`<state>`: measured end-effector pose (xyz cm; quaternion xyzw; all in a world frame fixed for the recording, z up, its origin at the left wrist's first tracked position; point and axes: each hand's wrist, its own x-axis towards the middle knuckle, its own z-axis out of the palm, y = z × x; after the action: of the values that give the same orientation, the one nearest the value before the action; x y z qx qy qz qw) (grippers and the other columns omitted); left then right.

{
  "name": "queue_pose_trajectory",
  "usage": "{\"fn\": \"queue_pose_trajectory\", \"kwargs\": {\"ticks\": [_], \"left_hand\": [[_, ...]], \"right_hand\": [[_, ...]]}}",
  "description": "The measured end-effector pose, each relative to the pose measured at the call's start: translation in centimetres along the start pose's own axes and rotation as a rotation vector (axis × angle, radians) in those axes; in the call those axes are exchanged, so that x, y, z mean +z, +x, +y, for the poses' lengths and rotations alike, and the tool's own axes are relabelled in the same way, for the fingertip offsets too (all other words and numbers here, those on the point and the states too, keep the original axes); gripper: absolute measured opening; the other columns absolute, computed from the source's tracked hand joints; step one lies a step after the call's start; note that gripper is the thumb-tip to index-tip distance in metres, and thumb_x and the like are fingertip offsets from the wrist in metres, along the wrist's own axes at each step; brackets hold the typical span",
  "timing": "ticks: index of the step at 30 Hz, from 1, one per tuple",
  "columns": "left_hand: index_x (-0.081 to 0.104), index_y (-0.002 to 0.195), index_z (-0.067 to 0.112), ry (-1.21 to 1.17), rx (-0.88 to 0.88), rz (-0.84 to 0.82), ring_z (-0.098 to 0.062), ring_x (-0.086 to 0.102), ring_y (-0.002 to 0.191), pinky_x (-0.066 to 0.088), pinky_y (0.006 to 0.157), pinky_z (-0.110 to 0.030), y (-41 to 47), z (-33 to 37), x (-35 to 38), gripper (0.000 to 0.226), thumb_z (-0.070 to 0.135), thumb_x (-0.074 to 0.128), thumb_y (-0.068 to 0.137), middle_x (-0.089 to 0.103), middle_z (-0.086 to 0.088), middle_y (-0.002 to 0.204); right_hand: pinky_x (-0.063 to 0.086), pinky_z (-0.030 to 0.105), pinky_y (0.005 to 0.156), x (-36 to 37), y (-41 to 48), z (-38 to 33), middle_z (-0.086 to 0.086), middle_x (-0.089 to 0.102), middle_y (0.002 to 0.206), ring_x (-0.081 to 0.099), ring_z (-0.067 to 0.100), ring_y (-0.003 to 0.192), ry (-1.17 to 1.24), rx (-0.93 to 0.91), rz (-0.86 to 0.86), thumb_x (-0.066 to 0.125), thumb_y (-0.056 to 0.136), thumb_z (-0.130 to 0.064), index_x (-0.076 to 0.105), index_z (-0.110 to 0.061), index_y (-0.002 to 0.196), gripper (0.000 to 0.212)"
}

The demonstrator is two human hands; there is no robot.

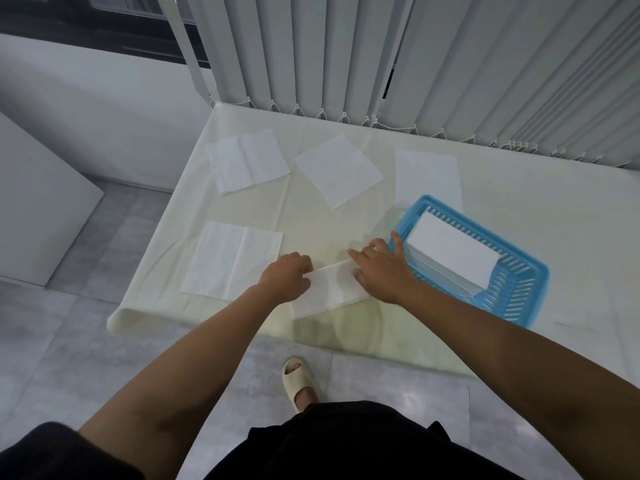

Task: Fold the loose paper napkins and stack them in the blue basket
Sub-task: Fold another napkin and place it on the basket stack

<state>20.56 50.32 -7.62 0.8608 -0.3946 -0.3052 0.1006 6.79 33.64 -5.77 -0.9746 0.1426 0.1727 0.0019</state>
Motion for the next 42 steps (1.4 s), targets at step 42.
{"fn": "queue_pose_trajectory", "kwargs": {"ticks": [42], "left_hand": [[0.068,0.098,0.019,-0.180,-0.013,0.031,-0.014,0.054,0.077,0.042,0.064,-0.027,-0.4,-0.7,-1.3,0.019,0.031,0.054,0.092,0.061,0.007,0.084]], "right_hand": [[0.017,0.048,0.106,-2.6,3.6,-0.6,-0.011,0.068,0.102,0.052,0.015,0.109,0.350,0.042,-0.160,0.055,0.087,-0.040,0.071,-0.033,0.100,0.021]]}}
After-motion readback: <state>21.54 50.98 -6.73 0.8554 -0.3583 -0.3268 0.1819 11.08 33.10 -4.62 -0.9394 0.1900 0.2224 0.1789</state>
